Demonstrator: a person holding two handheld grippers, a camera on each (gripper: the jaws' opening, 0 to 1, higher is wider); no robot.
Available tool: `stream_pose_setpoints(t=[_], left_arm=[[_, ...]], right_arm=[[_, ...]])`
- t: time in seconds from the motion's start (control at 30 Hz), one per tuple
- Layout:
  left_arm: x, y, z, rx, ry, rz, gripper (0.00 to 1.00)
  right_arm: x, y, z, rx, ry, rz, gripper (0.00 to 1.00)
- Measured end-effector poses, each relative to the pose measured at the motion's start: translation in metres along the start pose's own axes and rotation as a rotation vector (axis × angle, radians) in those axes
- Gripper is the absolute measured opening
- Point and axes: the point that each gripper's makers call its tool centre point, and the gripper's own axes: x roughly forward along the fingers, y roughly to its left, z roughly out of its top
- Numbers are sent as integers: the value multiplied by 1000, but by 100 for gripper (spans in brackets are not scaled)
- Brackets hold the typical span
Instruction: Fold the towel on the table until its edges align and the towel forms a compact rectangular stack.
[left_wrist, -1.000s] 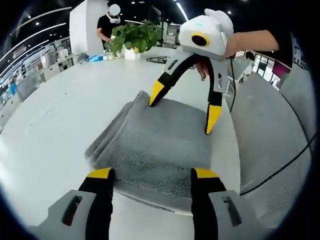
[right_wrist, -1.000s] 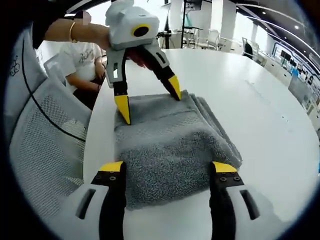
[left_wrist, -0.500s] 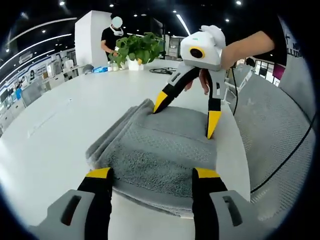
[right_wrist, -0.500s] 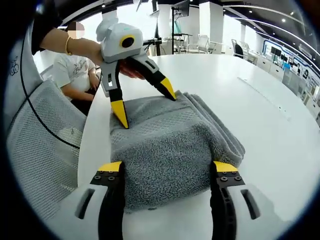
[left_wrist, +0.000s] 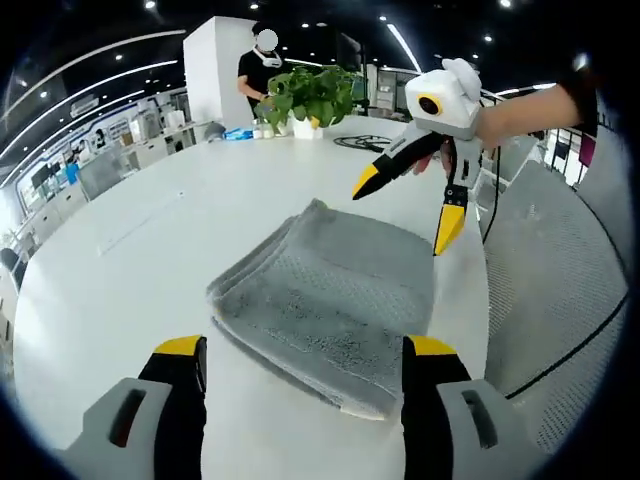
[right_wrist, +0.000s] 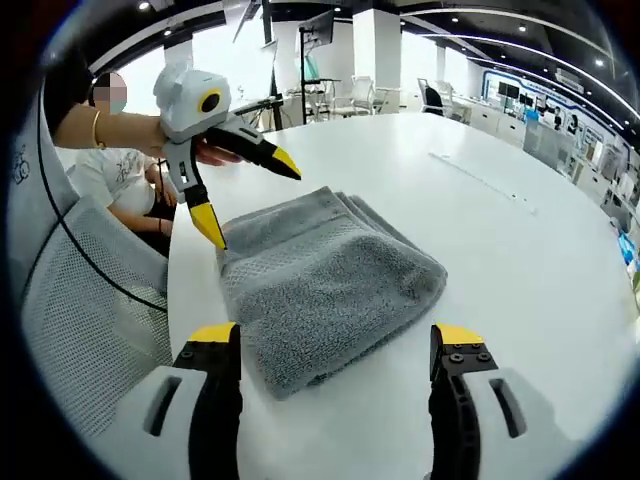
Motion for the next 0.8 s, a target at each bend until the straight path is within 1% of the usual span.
stream_pose_setpoints(t=[0.07,0.13,0.17,0.2,0.27,0.3,0.37,0.47,0.53,0.57,0.63,0.73,0.77,0.8], left_arm=[[-8,0,2,-28,-20,24,86],[-17,0,2,-49,-36,54,88],[-23,1,2,-64,-45,77,89],[-26,2,2,-76,-51,90,89],[-34,2,4,-118,-85,122,91],[-38,2,5,-136,-96,133,91],[-45,-2,6,-142,-101,146,93],[-51,-9,6,-152,-108,157,94],[-55,-12,6,-171,-121,169,95],[-55,-9,3,-180,-127,179,96],[-59,-10,4,-207,-146,200,97],[-64,-7,2,-240,-178,223,100],[-66,-11,6,-252,-187,226,100],[-67,-13,7,-251,-191,224,100]], right_arm=[[-5,-5,-1,23,-28,-29,86],[-14,-6,-1,70,-33,-55,90],[-20,-7,2,95,-61,-75,91],[-23,-7,5,109,-82,-80,91],[-32,-5,11,155,-122,-89,91],[-35,-4,13,172,-136,-96,91],[-43,3,17,186,-155,-100,92],[-48,10,15,187,-169,-111,93],[-52,12,11,185,-162,-136,94],[-56,13,10,172,-165,-160,94],[-62,17,5,175,-167,-180,95],[-68,25,-2,203,-175,-180,97],[-70,28,-5,218,-173,-177,96],[-71,30,-7,223,-172,-177,96]])
